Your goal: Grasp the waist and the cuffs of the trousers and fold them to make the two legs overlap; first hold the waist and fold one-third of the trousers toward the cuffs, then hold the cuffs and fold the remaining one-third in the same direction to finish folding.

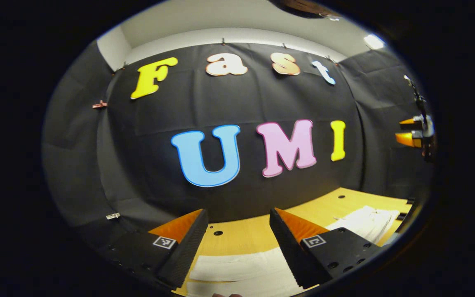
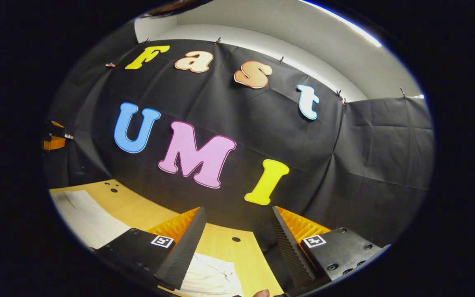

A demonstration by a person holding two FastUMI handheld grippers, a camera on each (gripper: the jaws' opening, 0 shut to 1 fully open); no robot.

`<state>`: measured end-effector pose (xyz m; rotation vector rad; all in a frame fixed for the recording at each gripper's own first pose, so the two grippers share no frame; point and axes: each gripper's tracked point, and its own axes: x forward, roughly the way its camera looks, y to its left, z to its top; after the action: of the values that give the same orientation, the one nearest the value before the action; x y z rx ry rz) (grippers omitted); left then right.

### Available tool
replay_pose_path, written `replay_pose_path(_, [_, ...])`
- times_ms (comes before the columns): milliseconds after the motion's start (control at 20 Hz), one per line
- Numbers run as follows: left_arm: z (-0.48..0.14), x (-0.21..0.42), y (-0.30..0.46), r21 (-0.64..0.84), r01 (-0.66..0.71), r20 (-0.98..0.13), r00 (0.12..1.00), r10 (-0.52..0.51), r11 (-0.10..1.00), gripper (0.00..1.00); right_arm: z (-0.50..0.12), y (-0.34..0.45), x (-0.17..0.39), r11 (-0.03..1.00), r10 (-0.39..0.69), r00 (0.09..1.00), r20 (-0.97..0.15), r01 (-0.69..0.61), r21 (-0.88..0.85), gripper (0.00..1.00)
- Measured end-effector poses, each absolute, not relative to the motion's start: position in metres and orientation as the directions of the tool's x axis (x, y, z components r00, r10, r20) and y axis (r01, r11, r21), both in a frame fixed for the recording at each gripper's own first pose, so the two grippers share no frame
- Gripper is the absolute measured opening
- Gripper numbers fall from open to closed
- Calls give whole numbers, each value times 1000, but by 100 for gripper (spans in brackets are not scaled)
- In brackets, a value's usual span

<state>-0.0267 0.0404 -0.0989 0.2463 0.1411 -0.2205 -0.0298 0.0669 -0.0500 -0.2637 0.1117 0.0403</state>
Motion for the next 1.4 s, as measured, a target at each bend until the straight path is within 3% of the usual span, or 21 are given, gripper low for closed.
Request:
replay_pose_path(300, [-169, -54, 67, 493, 402, -338, 906, -256, 772, 95, -84, 61, -51, 914, 15, 980, -197, -93, -394, 97])
replay_pose_path(500, [-246, -92, 80, 464, 587, -537, 782, -317, 663, 95, -102, 57, -61, 906, -10, 971, -239, -92, -412, 97])
replay_pose_path(800, [-337, -132, 113, 482, 751, -732, 628, -264, 452, 95, -113, 54, -73, 902, -36, 961, -274, -87, -423, 98])
replay_pose_path(1200, [-427, -156, 141, 411, 882, -875, 453, -172, 233, 95, -113, 53, -86, 896, -48, 957, -287, -86, -435, 97])
replay_pose_path(1400, [-452, -154, 153, 425, 896, -893, 438, -104, 125, 95, -113, 47, -90, 896, -65, 955, -291, -73, -438, 98])
